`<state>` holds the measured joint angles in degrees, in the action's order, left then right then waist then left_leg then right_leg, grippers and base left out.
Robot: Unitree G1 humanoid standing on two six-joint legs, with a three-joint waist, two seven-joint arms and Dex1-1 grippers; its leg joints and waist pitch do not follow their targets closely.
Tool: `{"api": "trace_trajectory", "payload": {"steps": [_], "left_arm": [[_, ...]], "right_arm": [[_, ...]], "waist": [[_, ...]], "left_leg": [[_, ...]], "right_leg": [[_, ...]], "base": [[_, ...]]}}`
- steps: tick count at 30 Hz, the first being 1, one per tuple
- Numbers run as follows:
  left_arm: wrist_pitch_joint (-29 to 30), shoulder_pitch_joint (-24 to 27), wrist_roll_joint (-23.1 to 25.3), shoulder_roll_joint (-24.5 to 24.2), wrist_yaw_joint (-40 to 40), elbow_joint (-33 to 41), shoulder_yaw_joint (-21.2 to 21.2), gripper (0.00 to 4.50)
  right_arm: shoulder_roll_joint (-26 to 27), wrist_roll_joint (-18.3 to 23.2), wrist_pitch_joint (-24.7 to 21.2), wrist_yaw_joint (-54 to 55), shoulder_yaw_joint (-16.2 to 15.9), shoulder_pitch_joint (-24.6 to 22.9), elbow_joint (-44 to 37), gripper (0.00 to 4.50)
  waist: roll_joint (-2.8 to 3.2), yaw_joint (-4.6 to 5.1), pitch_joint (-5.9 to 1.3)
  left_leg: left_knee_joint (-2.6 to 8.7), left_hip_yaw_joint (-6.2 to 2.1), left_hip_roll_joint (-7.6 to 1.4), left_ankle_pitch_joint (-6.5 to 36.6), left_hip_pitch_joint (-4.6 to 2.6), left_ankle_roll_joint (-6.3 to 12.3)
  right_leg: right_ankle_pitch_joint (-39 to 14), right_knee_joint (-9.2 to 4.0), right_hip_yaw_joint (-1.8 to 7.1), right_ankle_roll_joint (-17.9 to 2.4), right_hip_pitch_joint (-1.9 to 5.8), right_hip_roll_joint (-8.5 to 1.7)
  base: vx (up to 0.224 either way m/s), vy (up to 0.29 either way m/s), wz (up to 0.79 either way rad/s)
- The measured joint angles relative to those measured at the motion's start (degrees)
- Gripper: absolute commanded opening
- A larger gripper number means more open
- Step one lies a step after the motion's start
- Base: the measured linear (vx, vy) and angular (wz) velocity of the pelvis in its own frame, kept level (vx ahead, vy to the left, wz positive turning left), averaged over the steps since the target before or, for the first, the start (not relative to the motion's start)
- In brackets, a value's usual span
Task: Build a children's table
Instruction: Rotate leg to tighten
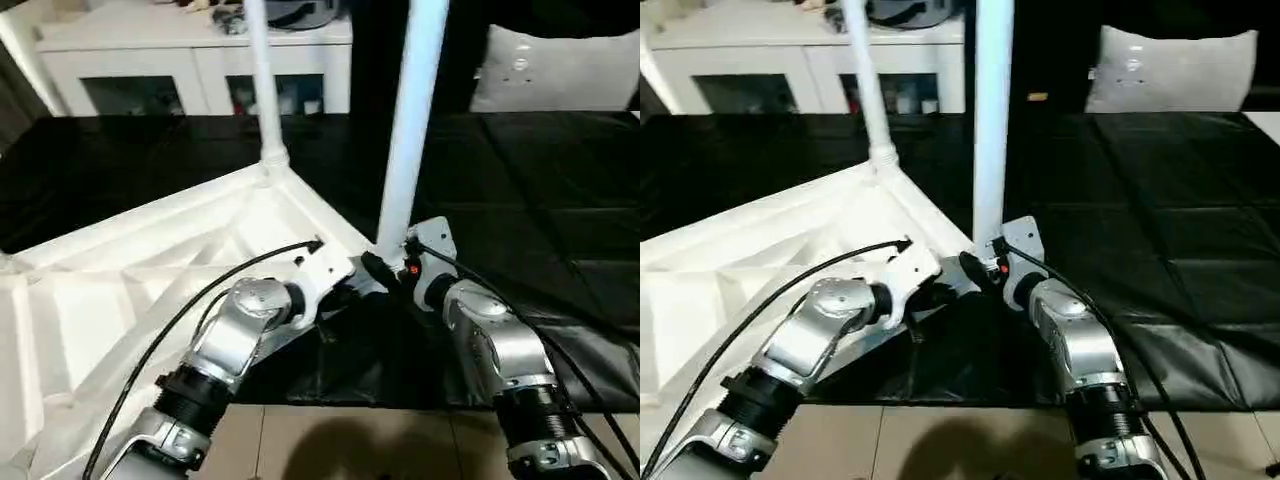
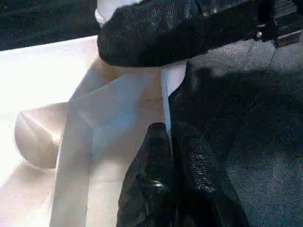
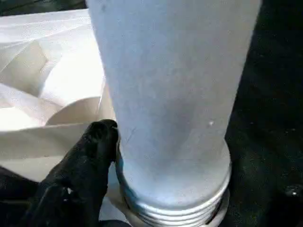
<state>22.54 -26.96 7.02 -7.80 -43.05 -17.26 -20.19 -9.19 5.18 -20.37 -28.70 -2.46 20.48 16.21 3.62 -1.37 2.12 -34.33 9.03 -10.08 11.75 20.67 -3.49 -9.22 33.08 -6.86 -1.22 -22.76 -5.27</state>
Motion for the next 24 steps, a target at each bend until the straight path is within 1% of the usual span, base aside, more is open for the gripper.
{"api": "trace_trajectory", "payload": {"steps": [2,3,4,6,7,9,10,13,15,18,20,24], "left_arm": [[-0.82,-0.3,-0.02,-0.68,-0.33,-0.12,-0.34,0.0],[-2.04,-0.49,0.03,-1.44,-0.99,-0.75,-0.45,0.0],[-3.69,-0.54,-0.05,-2.12,-2.05,-1.3,-0.61,0.0],[-5.22,-0.59,-0.03,-3.16,-3.22,-1.64,-0.62,0.0],[-6.41,-0.84,-0.07,-4.02,-4.48,-2.1,-0.79,0.0],[-8.52,-1.0,-0.59,-5.61,-6.94,-2.63,-1.12,0.0],[-9.85,-1.11,-0.71,-6.7,-8.16,-3.02,-1.12,0.0],[-12.84,-1.49,-1.49,-8.48,-11.5,-4.31,-1.27,0.0],[-14.51,-1.49,-2.29,-9.0,-13.61,-4.88,-1.5,0.0],[-16.98,-1.41,-3.96,-10.29,-18.43,-5.22,-2.27,0.0],[-19.02,-1.4,-4.68,-11.47,-21.73,-5.26,-3.24,0.0],[-21.69,-1.38,-5.67,-12.97,-26.41,-5.59,-3.92,0.0]], "right_arm": [[-1.23,0.4,0.95,-2.19,-0.15,-0.8,-0.43,3.93],[-2.32,0.98,1.26,-3.5,-0.09,-1.32,-0.85,4.19],[-3.41,1.61,1.7,-5.59,-0.15,-2.11,-1.59,4.27],[-4.34,1.98,2.51,-7.65,-0.19,-2.9,-1.94,4.36],[-5.95,2.08,3.69,-9.71,-0.47,-3.25,-2.1,4.44],[-9.99,3.36,5.57,-15.22,-0.96,-4.39,-3.01,4.44],[-11.91,4.05,5.81,-18.03,-0.93,-4.71,-3.68,4.44],[-14.55,4.94,6.22,-22.83,-0.92,-4.75,-4.6,4.44],[-16.05,5.73,6.64,-25.43,-0.99,-4.75,-4.63,4.44],[-19.16,6.37,7.47,-30.81,-2.42,-4.72,-4.76,4.44],[-21.38,6.41,8.34,-34.99,-4.19,-4.72,-4.79,4.44],[-22.65,5.32,11.38,-38.36,-6.39,-4.44,-4.65,4.44]], "waist": [[0.01,-0.44,0.0],[0.04,-0.67,0.0],[0.13,-0.87,0.0],[0.18,-0.85,0.01],[0.26,-0.86,0.02],[0.29,-1.17,0.01],[0.29,-1.15,0.01],[0.32,-0.96,-0.01],[0.33,-1.13,-0.02],[0.32,-1.73,-0.02],[0.32,-2.31,-0.02],[0.32,-2.73,-0.01]], "left_leg": [[0.05,-0.01,-0.03,0.0,0.07,0.01],[0.05,-0.04,-0.04,0.0,0.1,0.01],[0.06,-0.07,-0.05,-0.01,0.14,0.01],[0.06,-0.07,-0.07,-0.01,0.17,0.01],[0.03,-0.07,-0.06,-0.01,0.21,0.01],[-0.01,-0.07,-0.03,-0.01,0.26,0.02],[-0.04,-0.06,-0.03,-0.01,0.28,0.03],[-0.04,-0.06,-0.03,-0.02,0.26,0.04],[-0.04,-0.06,-0.03,-0.02,0.26,0.04],[-0.04,-0.06,-0.04,-0.02,0.28,0.06],[-0.05,-0.06,-0.04,-0.06,0.29,0.13],[-0.07,-0.06,-0.04,-0.06,0.29,0.12]], "right_leg": [[0.02,0.04,-0.04,-0.01,-0.1,0.01],[0.02,0.05,-0.06,0.0,-0.13,0.02],[0.02,0.05,-0.08,0.01,-0.14,0.03],[0.03,0.06,-0.09,-0.01,-0.17,0.05],[0.05,0.05,-0.08,-0.02,-0.18,0.04],[0.05,0.03,-0.06,-0.01,-0.16,0.01],[0.05,0.03,-0.05,-0.01,-0.17,0.01],[0.08,0.03,-0.06,-0.01,-0.16,0.01],[0.08,0.04,-0.06,-0.01,-0.16,0.01],[0.09,0.03,-0.06,-0.02,-0.16,0.01],[0.12,0.04,-0.06,-0.07,-0.16,0.0],[0.12,0.06,-0.06,-0.08,-0.16,0.0]], "base": [[0.0,0.0,0.0],[0.0,0.0,0.0],[0.0,0.0,0.0],[0.0,0.0,0.0],[0.0,0.0,0.0],[0.0,0.0,0.0],[0.0,0.0,0.0],[0.0,0.0,0.0],[0.0,0.0,0.0],[0.0,0.0,0.0],[0.0,0.0,0.0],[0.0,0.0,0.0]]}}
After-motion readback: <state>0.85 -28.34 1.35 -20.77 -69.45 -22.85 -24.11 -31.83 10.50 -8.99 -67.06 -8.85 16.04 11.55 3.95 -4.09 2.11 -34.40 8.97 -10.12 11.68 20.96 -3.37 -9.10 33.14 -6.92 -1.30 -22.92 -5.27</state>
